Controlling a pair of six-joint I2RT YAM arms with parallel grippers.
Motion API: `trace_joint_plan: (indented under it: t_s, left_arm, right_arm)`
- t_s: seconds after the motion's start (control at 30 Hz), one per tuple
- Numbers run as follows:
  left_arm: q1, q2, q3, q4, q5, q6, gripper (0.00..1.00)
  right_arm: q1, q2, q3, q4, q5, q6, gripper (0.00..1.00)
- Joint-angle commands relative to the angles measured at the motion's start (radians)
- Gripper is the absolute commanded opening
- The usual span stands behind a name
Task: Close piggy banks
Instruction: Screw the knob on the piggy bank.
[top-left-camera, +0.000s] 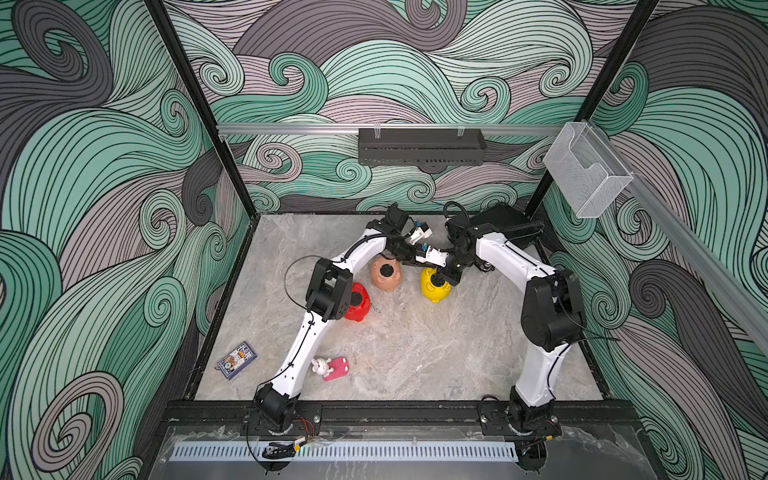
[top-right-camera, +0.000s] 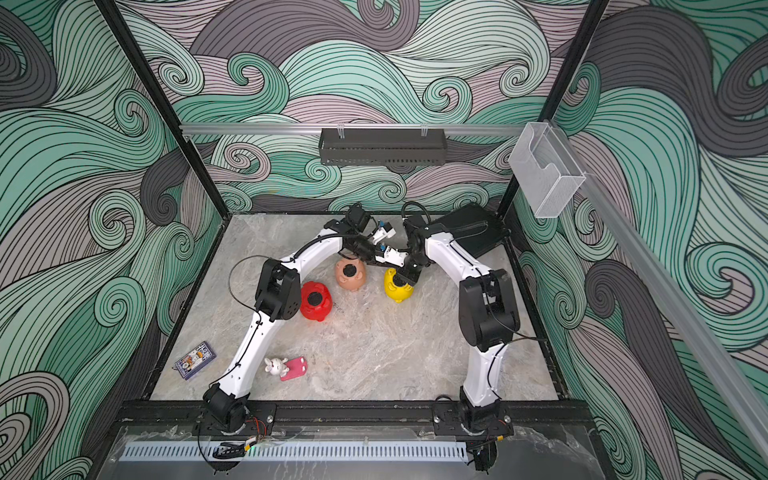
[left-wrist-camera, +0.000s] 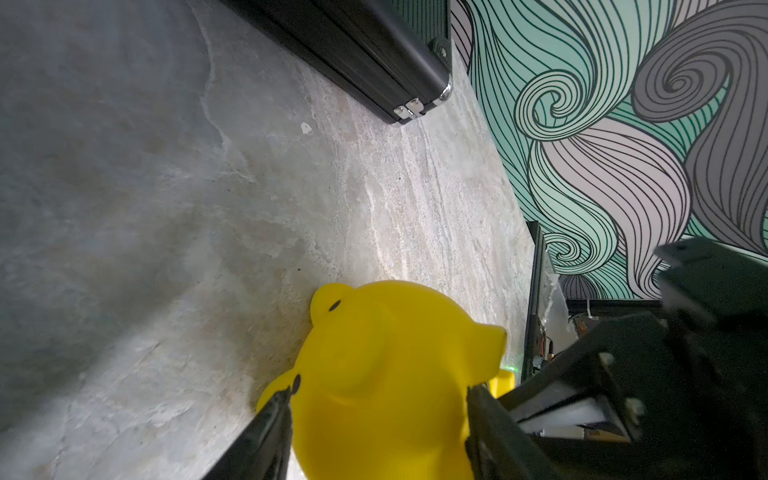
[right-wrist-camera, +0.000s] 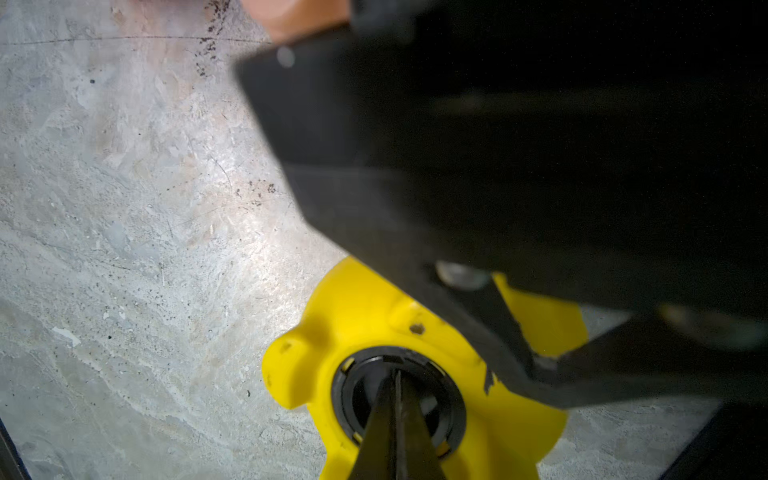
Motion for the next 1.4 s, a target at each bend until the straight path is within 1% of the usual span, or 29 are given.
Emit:
trace_joint_plan:
  t_s: [0.0,0.2,0.57,0.7,0.83,0.93,1.37]
  left_arm:
    - [-0.013,0.023,-0.003,-0.023,0.004,0.025,0.64]
    - [-0.014,0.030,-0.004,-0.041,-0.020,0.042,0.59]
    - [-0.015,0.038,0.004,-0.043,-0.034,0.048,0.58]
    - [-0.015,0.038,0.004,-0.046,-0.034,0.048,0.58]
    - [-0.016,0.038,0.000,-0.046,-0.034,0.049,0.58]
    - [-0.016,0.037,0.001,-0.047,-0.034,0.049,0.57]
    - [-0.033,0.050,0.007,-0.048,-0.038,0.050,0.57]
  right_arm:
    - [-0.005,0.051,-0.004,-0.016,0.028,0.028,0.00]
    - [-0.005,0.052,0.000,-0.008,0.035,0.040,0.00]
    - [-0.005,0.059,0.007,0.013,0.059,0.100,0.00]
    - [-0.002,0.061,0.002,0.034,0.093,0.154,0.00]
    - [0.009,0.060,-0.015,0.057,0.165,0.185,0.00]
    - [0.011,0.052,-0.022,0.066,0.177,0.205,0.00]
    - [0.036,0.053,-0.026,0.081,0.212,0.422,0.00]
